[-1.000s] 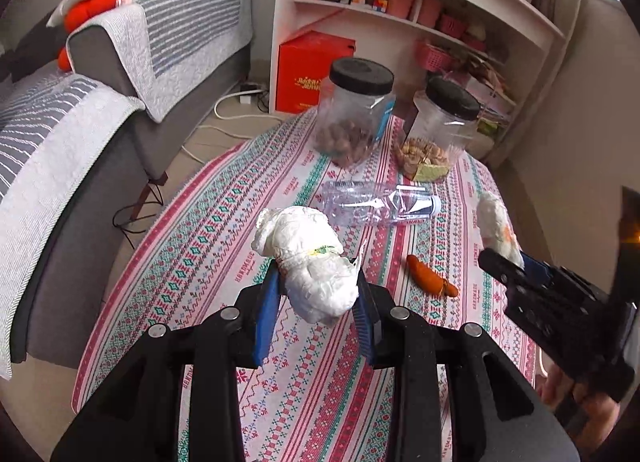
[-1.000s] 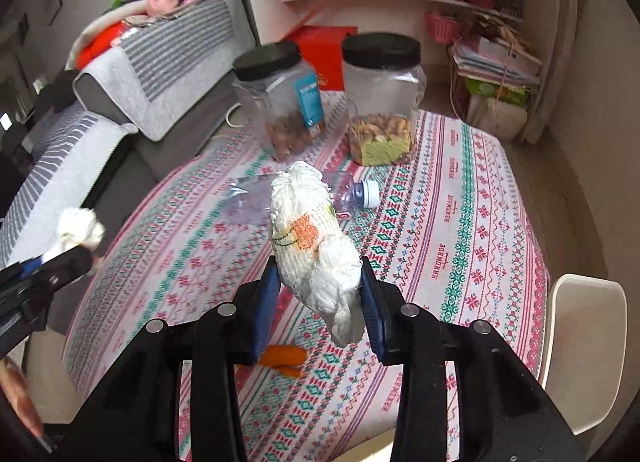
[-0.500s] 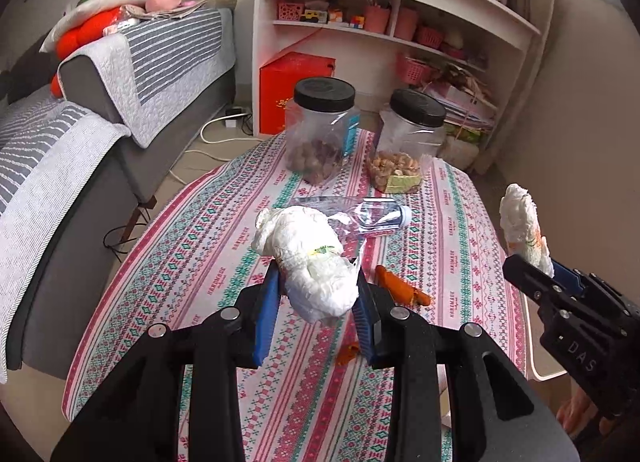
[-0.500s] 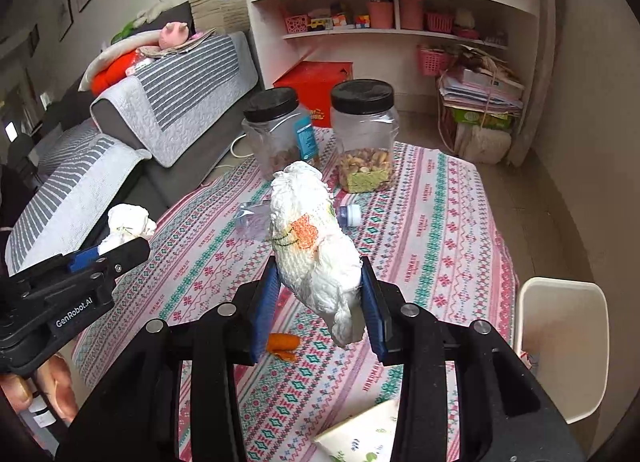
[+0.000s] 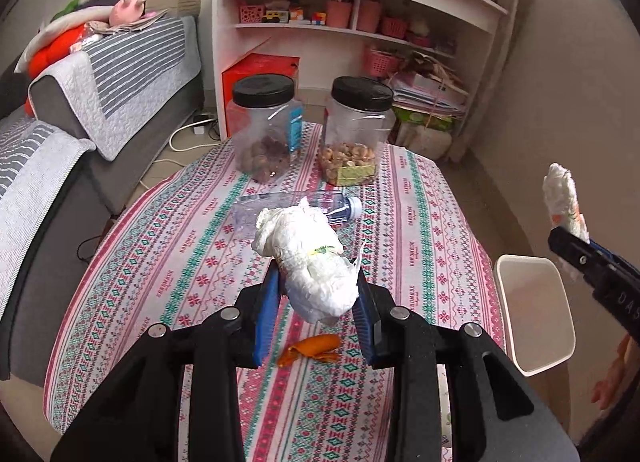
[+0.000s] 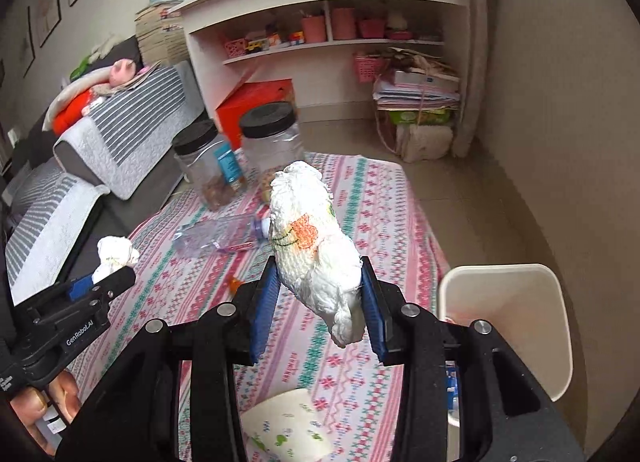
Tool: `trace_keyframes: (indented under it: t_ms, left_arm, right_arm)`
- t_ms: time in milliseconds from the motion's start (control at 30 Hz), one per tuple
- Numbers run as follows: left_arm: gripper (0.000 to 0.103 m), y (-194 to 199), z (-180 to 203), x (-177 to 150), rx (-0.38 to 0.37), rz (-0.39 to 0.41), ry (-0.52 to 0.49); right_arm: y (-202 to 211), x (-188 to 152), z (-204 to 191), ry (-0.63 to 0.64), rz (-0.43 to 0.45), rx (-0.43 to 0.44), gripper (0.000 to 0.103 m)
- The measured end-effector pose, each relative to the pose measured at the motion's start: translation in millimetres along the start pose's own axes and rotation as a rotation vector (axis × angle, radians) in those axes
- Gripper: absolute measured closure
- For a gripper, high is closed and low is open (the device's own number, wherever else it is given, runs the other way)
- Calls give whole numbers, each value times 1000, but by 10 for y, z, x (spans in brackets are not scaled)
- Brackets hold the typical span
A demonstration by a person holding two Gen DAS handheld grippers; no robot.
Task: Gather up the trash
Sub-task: 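Carry the tissue wad in the right gripper over the bin and release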
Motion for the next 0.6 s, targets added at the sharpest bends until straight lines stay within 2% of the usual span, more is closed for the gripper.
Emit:
trace_keyframes:
  t_ms: [233,400,467,533,600]
  left_arm:
    - [69,-40,251,-28,-34,-3,-29]
    - [69,-84,442,-69,-56,-12,-55]
    - [69,-96,534,-88,-65,-12,-70]
    - [69,-107,628,-98,-76,-14,-84]
    - [69,-105,721,-114,-93,-17,-93]
  right_arm:
    - [141,37,635,-104,38,-121,66]
    - [206,-35,1192,-232,23,-214,64]
    - [234,-72,1396,-270,11,-267,57]
    - [310,-112,1600,-315,16,-315,27]
    - [421,-137,1753,-353,43,-354,20]
Point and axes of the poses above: each gripper's, at about its wrist camera, not at the fingertips, and y roughly against the way its jaws point, z to its right, x to its top, the point moved 7 cm from there along -y, roughly the way its jaws point, and after that the axes turned 1 degree about -z, right-handed, at the moved point
